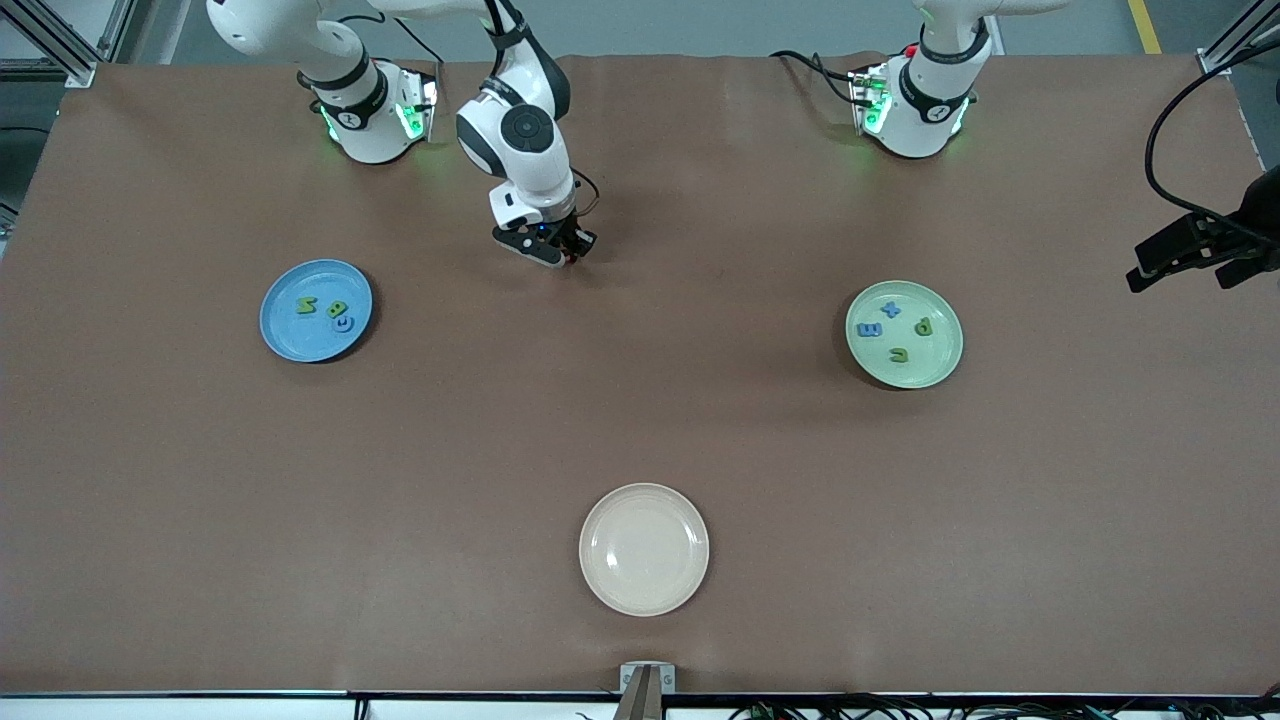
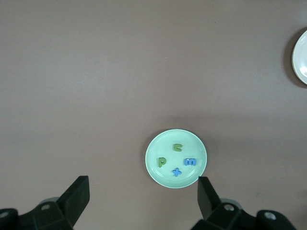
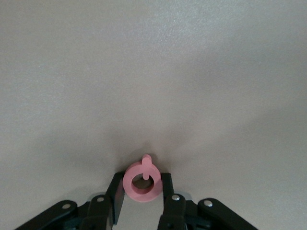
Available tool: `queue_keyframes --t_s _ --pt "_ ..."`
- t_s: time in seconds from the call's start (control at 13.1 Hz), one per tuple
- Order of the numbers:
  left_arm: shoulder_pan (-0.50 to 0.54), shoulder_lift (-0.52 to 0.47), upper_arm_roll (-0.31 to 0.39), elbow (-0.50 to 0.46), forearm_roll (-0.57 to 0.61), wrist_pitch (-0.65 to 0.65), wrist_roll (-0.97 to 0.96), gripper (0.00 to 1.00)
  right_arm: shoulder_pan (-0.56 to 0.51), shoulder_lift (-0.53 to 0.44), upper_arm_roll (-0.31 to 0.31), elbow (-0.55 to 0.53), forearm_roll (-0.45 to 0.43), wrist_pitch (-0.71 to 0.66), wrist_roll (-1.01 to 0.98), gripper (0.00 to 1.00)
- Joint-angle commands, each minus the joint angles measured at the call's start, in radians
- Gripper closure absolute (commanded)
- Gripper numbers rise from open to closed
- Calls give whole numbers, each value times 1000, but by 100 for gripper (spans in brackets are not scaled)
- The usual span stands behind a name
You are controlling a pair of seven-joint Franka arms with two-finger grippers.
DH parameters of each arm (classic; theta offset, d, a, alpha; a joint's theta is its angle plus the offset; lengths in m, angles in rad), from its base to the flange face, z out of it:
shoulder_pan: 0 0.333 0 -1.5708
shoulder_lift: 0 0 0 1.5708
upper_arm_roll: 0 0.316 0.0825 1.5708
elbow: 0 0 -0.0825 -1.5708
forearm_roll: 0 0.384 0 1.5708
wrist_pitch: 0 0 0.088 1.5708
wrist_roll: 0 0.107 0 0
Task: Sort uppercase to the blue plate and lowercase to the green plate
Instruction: 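Lower the right gripper and grasp the red letter, then carry the red letter with the right gripper over the blue plate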
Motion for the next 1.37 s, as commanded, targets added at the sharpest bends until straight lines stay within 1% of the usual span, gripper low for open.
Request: queue_keyframes --t_s 0.0,0.15,0.3,0.46,0.61,0.76,0.84,1.06,1.29 --pt "-3 -31 -2 -26 -6 -10 16 1 -21 -11 -34 -9 10 -30 -42 98" --pt "-10 -31 -11 -26 -6 -13 14 1 -77 -39 -39 -11 10 -77 -106 99" --pt "-8 -31 -30 -22 -6 -13 9 1 -152 -88 -42 -11 7 -143 -194 99" --pt "-8 -31 -31 -23 -6 -13 6 1 -236 -154 -42 -11 4 -245 -289 99" --pt "-7 -31 -30 -23 -5 -13 6 1 -334 -241 -42 -12 -9 -379 -399 99" --pt "-4 -31 -31 -22 -6 -13 8 1 -423 -319 -40 -36 -73 -467 -485 99" --pt "-3 -32 -31 -22 -6 -13 8 1 -483 -356 -40 -66 -111 -476 -549 99" --pt "-3 -32 -30 -20 -6 -13 9 1 -687 -421 -40 -147 -119 -467 -827 99" --pt "1 -32 -28 -22 -6 -13 14 1 -851 -427 -40 -210 -119 -404 -1072 99"
